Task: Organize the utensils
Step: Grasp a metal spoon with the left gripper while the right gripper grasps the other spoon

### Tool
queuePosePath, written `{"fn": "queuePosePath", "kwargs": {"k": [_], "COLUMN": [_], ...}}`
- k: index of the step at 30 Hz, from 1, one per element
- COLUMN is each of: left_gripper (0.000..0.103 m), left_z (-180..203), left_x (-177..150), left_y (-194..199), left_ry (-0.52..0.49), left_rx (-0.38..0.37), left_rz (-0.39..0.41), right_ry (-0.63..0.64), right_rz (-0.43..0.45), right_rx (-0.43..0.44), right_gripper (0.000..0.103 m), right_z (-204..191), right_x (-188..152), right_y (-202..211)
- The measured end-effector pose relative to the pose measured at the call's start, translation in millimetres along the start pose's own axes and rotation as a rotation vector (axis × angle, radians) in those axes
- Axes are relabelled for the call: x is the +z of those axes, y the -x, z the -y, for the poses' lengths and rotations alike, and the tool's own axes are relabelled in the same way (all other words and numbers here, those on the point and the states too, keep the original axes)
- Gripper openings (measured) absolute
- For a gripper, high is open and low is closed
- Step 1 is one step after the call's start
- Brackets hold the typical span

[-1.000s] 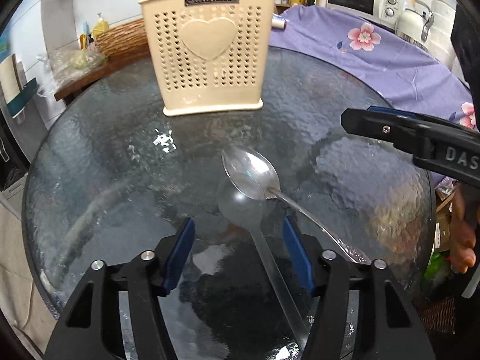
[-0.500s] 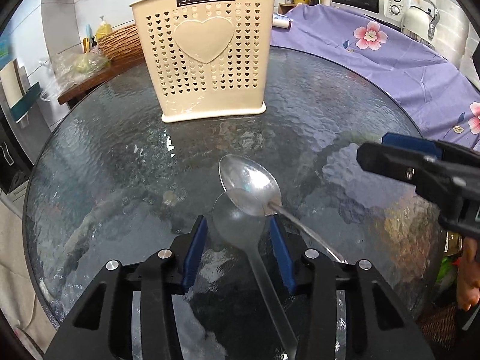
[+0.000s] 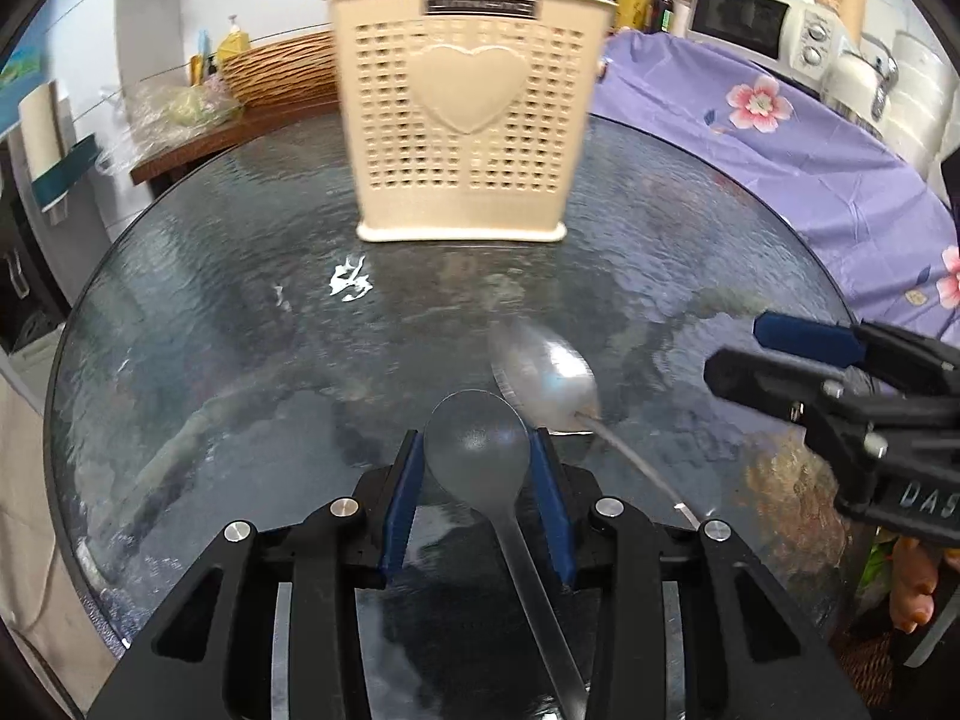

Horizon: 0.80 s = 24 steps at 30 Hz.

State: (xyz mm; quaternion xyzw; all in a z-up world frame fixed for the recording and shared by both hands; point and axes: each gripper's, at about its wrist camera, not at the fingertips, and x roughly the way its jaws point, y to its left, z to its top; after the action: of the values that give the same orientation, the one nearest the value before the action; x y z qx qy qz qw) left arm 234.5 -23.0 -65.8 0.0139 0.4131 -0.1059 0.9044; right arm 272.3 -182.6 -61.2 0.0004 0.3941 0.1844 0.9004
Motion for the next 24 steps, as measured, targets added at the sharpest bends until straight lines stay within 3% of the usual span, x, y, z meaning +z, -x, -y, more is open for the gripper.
{"fn": "queuePosePath", "kwargs": {"k": [9,24], "left_gripper": [0.036,0.036], "left_z": [-29.4,-50.0], "left_x": [-1.7,-3.8], "left_y": [1.7,3.9], "left_ry": [0.091,0.115], "left_rx": [0.001,0.014], "left_rz": [0.01,0.03], "right_ry": [0.176,0.206], "right_rz": [-0.097,-0.129], "right_rx": [0.002,-0.023], "right_gripper": [0.059,0.057], "right_z": [-46.6,-64.9], "right_x": [3.5,20.6], "right_y": [-37.6,-66.6]}}
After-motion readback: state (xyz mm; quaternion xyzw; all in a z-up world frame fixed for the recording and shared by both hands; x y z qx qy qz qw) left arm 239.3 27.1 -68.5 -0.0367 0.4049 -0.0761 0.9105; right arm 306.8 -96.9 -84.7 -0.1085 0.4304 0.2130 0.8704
